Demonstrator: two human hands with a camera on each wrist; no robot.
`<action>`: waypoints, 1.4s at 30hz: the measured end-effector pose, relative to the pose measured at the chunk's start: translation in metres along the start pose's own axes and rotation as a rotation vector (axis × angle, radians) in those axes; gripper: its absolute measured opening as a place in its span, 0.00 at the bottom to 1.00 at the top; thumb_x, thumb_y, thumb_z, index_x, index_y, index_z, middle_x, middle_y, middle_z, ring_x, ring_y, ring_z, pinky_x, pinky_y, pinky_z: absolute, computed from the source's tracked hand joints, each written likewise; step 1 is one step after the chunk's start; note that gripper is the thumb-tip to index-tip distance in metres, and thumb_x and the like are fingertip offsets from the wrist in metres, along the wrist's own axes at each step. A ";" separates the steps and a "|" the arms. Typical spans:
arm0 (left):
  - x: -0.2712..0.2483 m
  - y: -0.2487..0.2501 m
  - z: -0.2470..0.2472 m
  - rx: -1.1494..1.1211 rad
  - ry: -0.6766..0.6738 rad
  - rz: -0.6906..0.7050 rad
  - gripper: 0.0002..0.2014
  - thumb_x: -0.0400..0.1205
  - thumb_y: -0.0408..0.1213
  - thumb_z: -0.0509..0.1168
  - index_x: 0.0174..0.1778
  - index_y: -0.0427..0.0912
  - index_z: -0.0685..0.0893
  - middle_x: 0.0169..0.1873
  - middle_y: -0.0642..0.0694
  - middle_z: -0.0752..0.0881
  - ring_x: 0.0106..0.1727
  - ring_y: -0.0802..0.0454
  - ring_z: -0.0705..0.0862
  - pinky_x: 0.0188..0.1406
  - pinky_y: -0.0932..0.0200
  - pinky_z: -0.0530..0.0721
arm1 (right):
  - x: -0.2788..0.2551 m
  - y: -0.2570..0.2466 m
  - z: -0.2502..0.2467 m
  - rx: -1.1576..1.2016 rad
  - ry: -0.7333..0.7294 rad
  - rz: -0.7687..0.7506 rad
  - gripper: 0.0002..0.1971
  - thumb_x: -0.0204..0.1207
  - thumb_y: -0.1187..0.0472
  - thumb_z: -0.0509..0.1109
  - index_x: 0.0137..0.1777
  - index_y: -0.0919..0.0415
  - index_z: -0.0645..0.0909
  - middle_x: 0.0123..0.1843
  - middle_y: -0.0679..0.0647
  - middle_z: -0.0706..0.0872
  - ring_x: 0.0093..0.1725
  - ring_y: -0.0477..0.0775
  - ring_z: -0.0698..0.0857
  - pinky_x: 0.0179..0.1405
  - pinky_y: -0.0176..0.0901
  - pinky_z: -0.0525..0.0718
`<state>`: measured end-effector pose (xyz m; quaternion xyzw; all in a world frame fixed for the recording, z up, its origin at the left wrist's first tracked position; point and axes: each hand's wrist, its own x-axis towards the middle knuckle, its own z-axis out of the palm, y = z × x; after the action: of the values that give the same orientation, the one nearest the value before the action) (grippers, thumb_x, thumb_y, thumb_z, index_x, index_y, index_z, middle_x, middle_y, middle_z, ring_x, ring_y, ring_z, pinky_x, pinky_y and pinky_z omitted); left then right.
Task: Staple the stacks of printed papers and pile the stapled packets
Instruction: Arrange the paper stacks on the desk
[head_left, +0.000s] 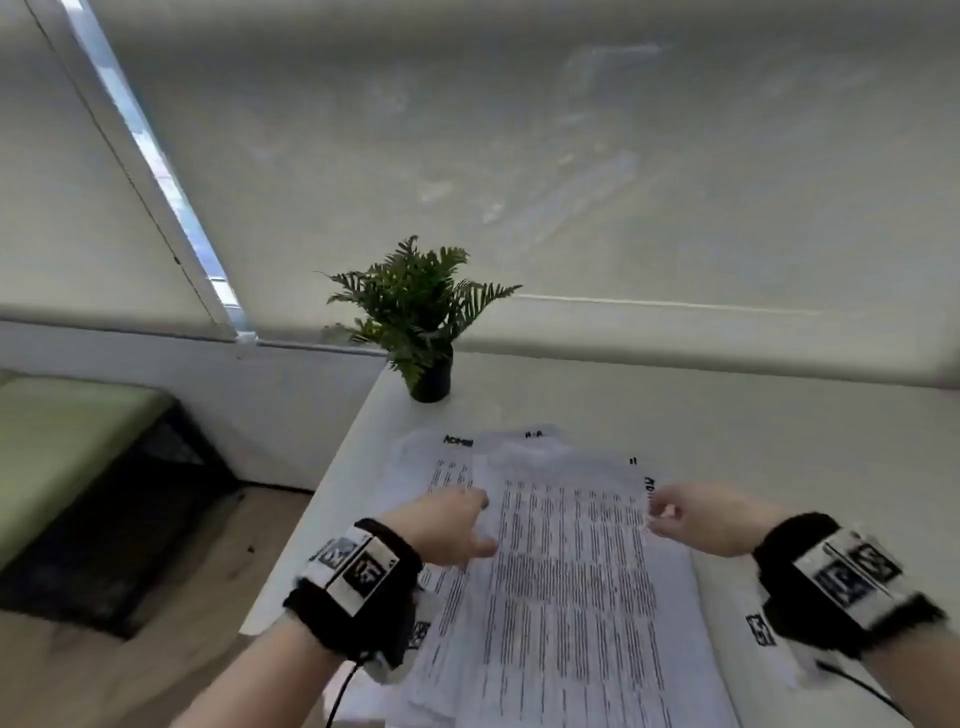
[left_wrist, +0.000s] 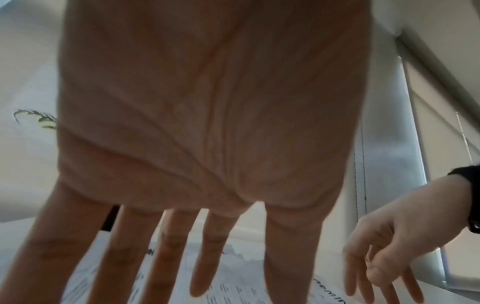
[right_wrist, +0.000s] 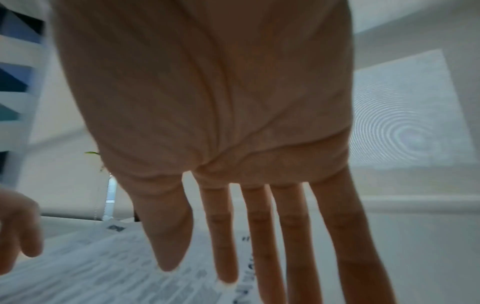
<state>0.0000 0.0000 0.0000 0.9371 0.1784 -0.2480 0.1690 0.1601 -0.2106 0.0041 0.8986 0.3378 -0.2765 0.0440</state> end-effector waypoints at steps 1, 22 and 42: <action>0.005 0.000 0.005 -0.011 -0.001 0.011 0.32 0.83 0.53 0.60 0.80 0.43 0.61 0.76 0.42 0.69 0.75 0.45 0.71 0.74 0.50 0.70 | -0.001 0.000 0.003 0.014 0.009 0.025 0.17 0.84 0.51 0.58 0.68 0.56 0.75 0.64 0.52 0.82 0.55 0.53 0.79 0.35 0.30 0.75; 0.029 0.026 0.041 -1.233 0.362 -0.057 0.20 0.79 0.24 0.66 0.67 0.25 0.75 0.54 0.34 0.85 0.56 0.40 0.83 0.63 0.43 0.81 | -0.016 0.016 0.069 1.281 0.325 0.162 0.27 0.75 0.76 0.65 0.73 0.60 0.67 0.56 0.61 0.85 0.54 0.63 0.84 0.48 0.59 0.86; 0.045 0.165 0.059 -1.162 0.293 0.155 0.21 0.75 0.21 0.64 0.62 0.39 0.70 0.55 0.34 0.83 0.50 0.44 0.84 0.55 0.40 0.85 | -0.077 0.153 0.072 1.232 0.553 0.294 0.28 0.73 0.78 0.65 0.72 0.63 0.65 0.64 0.64 0.80 0.60 0.67 0.83 0.61 0.64 0.83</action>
<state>0.0822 -0.1577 -0.0342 0.7261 0.2371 0.0349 0.6445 0.1749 -0.3924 -0.0327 0.8338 -0.0076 -0.1700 -0.5252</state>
